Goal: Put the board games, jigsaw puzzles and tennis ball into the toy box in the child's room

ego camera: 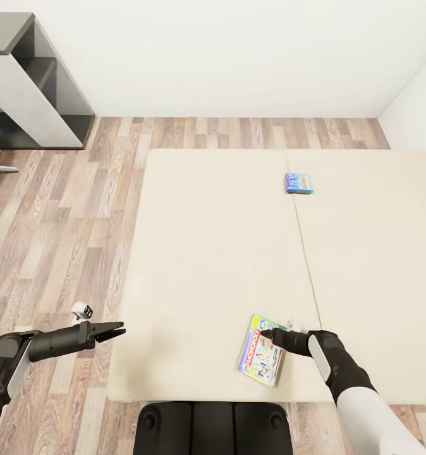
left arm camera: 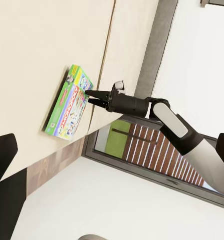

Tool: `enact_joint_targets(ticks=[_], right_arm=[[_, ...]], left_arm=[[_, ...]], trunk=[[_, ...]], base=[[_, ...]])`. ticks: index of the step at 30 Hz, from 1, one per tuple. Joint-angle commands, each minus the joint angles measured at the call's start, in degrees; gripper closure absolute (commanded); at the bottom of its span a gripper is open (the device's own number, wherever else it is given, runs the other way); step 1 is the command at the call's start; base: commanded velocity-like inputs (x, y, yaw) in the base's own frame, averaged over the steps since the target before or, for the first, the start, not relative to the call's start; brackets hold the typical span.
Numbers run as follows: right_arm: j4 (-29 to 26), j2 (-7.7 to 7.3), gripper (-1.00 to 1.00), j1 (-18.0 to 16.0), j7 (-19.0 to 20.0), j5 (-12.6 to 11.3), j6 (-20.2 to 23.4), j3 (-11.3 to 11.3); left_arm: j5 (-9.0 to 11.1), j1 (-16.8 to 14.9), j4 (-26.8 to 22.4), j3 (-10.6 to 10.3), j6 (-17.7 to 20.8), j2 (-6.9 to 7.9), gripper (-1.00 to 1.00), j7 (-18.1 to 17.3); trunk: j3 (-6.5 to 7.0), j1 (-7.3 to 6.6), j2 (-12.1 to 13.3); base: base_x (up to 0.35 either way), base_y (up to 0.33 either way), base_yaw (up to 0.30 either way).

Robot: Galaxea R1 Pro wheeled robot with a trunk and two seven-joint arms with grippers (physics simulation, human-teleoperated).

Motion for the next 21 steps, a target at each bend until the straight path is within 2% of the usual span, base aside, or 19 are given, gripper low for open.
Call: enact_joint_targets(ticks=[1, 21], right_arm=[[-0.08, 0.01, -1.00, -0.02, 0.04, -0.30, 0.37, -0.15], [-0.04, 0.02, -1.00, -0.02, 0.04, -0.30, 0.31, -0.15]], left_arm=[[-0.03, -0.01, -0.01, -0.02, 0.61, 0.02, -1.00, -0.23], [-0.03, -0.01, -0.01, 0.05, 0.61, 0.10, -1.00, -0.23]], trunk=[[-0.05, 0.03, -0.08], [-0.05, 0.03, -0.08]], base=[[0.000, 0.028, 0.000], [0.000, 0.023, 0.000]])
